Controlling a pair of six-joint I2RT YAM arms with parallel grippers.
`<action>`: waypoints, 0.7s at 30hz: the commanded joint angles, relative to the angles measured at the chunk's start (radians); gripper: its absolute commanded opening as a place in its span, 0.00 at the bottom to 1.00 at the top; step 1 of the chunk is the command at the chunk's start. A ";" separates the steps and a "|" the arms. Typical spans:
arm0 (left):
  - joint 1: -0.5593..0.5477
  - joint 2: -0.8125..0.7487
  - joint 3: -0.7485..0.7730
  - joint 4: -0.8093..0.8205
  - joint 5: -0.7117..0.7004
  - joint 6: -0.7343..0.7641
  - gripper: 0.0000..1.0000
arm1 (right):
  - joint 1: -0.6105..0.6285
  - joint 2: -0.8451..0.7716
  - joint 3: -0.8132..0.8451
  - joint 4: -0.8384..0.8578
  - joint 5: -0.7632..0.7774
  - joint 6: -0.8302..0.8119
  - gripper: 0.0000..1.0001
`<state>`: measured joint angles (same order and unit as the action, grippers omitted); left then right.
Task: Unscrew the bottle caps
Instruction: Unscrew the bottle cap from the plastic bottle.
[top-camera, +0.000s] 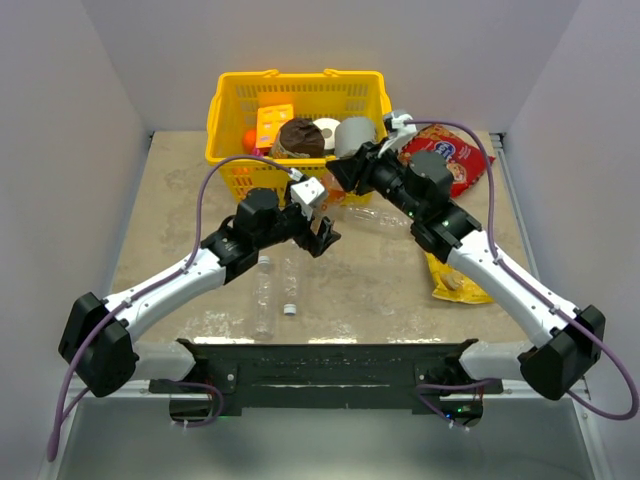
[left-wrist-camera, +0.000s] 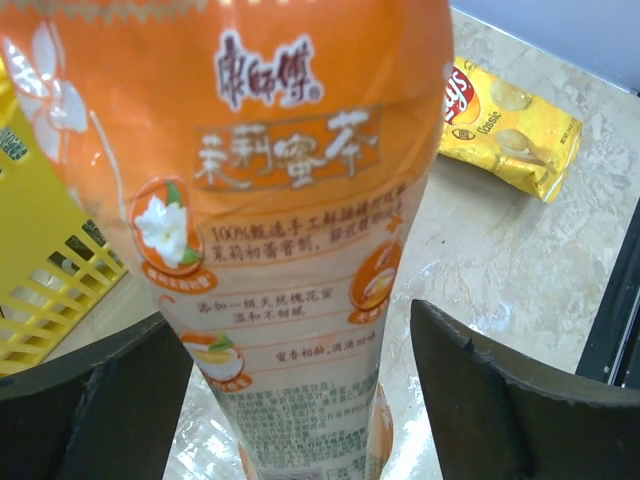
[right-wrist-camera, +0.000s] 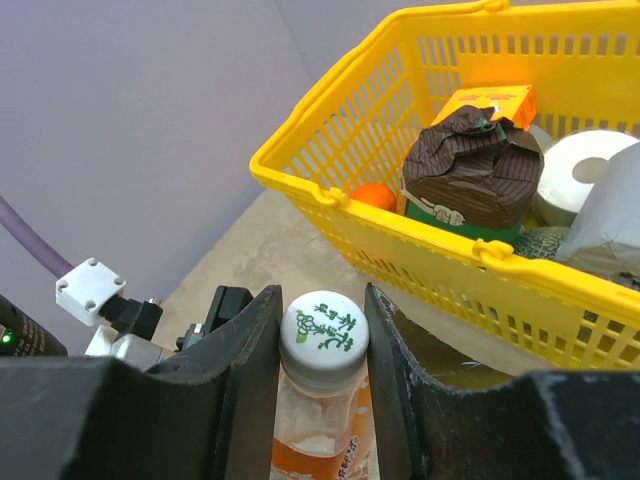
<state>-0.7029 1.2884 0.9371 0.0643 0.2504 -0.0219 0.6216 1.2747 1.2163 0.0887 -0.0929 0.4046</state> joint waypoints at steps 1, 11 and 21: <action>-0.004 -0.015 0.035 0.051 0.018 0.004 0.92 | 0.000 0.025 0.040 0.069 -0.067 0.034 0.00; 0.086 -0.017 0.031 0.097 0.091 -0.098 0.80 | 0.001 0.074 0.048 0.124 -0.179 0.069 0.00; 0.143 -0.015 0.017 0.157 0.286 -0.135 0.44 | 0.000 0.097 0.045 0.160 -0.290 0.083 0.00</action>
<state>-0.5755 1.2884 0.9367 0.1349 0.4278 -0.1379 0.6205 1.3689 1.2182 0.1974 -0.2695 0.4717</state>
